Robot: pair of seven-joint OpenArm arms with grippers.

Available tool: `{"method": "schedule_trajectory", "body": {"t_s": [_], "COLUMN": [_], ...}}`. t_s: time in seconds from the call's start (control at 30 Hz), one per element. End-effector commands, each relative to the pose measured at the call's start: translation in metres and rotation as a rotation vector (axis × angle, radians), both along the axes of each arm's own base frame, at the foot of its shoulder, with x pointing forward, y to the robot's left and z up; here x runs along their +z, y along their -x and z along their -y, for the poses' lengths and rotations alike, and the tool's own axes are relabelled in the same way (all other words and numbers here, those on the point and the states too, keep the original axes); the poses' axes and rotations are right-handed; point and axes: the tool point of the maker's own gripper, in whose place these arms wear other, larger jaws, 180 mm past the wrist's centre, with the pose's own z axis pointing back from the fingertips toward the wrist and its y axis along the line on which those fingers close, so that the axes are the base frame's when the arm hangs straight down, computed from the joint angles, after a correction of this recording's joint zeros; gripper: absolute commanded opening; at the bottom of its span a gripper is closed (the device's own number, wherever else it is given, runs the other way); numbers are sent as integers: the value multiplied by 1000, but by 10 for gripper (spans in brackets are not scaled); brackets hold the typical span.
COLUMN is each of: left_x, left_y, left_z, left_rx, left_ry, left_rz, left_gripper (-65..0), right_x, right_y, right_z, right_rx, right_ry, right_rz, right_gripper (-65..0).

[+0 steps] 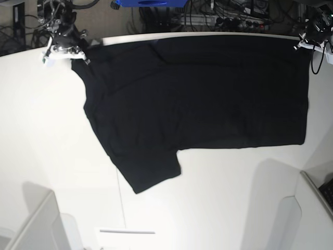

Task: Fold the T-shirt properly
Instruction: 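Pull the shoulder edge further toward the robot, flattening the shirt, then release the right gripper and move it to grasp the hem corner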

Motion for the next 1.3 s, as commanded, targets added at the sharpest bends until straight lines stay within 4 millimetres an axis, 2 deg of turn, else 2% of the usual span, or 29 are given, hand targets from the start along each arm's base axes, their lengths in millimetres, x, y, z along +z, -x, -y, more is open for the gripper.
{"method": "schedule_trajectory", "body": {"t_s": [0.0,0.33,0.37,0.4,0.47,0.5,0.57,0.63,0.73,0.9,0.97,1.03,1.2,1.27], "left_x": [12,12,12,12,12,12,12,12,18,66,85,95,107,106], "left_y": [-5,-3,-3,-3,-1,0,0,1,3,19,23,25,6,-3], "left_z": [-8,-10,-10,-10,-10,-10,-10,-10,-16,-54,-67,-72,-70,-67], "left_rx": [-11,-6,-6,-6,-5,-6,-6,-6,9,112,149,161,149,135], "left_ry": [-37,-39,-39,-39,-41,-42,-42,-41,-59,-198,-252,-277,-296,-288], "left_rz": [24,22,22,22,16,15,14,14,20,87,117,136,192,204], "left_gripper": [-650,-650,-650,-650,-499,-426,-306,-216,-155,-155,-155,-156,-160,-201], "right_x": [8,7,7,7,9,10,13,15,16,25,34,43,65,73], "right_y": [-5,2,4,5,6,7,8,11,14,14,4,-15,-63,-84], "right_z": [7,5,5,5,5,6,11,17,22,40,43,40,28,20], "right_rx": [-1,-2,-1,-1,0,-1,-14,-31,-37,-73,-72,-32,73,111], "right_ry": [27,21,21,22,24,29,57,88,110,148,159,153,141,123], "right_rz": [30,17,13,13,15,19,35,53,56,74,109,175,305,336], "right_gripper": [-650,-650,-638,-572,-432,-384,-351,-351,-351,-350,-345,-348,-350,-350]}}
